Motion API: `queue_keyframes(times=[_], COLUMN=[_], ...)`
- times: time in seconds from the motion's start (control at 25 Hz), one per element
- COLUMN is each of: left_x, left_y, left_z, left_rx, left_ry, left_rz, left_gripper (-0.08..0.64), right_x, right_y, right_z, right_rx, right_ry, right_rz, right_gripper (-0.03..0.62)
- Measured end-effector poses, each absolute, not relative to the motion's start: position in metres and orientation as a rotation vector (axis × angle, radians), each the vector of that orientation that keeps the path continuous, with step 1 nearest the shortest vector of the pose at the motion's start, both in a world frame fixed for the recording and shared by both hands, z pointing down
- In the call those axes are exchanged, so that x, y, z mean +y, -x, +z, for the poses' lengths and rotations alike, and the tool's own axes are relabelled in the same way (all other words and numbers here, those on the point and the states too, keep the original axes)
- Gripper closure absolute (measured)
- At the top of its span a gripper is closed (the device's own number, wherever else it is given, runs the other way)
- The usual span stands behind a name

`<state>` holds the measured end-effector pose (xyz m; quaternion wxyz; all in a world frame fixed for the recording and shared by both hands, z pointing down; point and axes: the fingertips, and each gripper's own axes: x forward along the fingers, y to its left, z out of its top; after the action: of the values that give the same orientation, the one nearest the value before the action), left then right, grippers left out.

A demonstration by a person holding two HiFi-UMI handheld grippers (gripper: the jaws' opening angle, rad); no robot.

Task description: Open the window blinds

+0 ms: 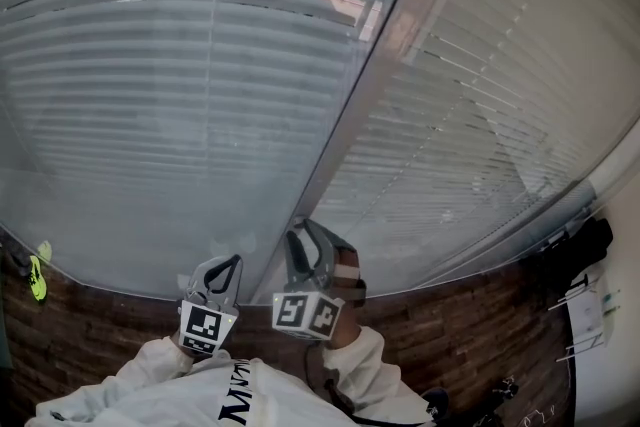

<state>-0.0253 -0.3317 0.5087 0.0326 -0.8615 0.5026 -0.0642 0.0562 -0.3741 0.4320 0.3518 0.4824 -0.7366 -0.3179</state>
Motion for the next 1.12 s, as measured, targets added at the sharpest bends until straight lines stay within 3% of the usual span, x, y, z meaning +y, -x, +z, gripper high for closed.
queue_keyframes(times=[0.32,0.44,0.56,1.12], left_x=[-0.329,-0.330,-0.329,-0.328], left_y=[0.027,0.025,0.025,0.019], left_z=[0.506,0.507,0.506,0.504], left_rx=[1.554,1.552,1.551,1.555], left_ry=[2.649,2.650,2.649,2.640], left_rz=[-0.194,-0.193,-0.193,-0.200], left_gripper=[0.560,0.560,0.560,0.560], right_x=[-0.379,-0.379,-0.379,-0.387], right_y=[-0.056,-0.056,-0.056,-0.076], right_z=[0.435,0.439,0.438,0.425], right_rx=[-1.608,-1.592,-1.659,-2.583], right_ry=[-1.152,-1.147,-1.195,-1.676], right_rz=[-1.056,-1.066,-1.009,0.309], right_gripper=[0.423,0.465,0.465,0.465])
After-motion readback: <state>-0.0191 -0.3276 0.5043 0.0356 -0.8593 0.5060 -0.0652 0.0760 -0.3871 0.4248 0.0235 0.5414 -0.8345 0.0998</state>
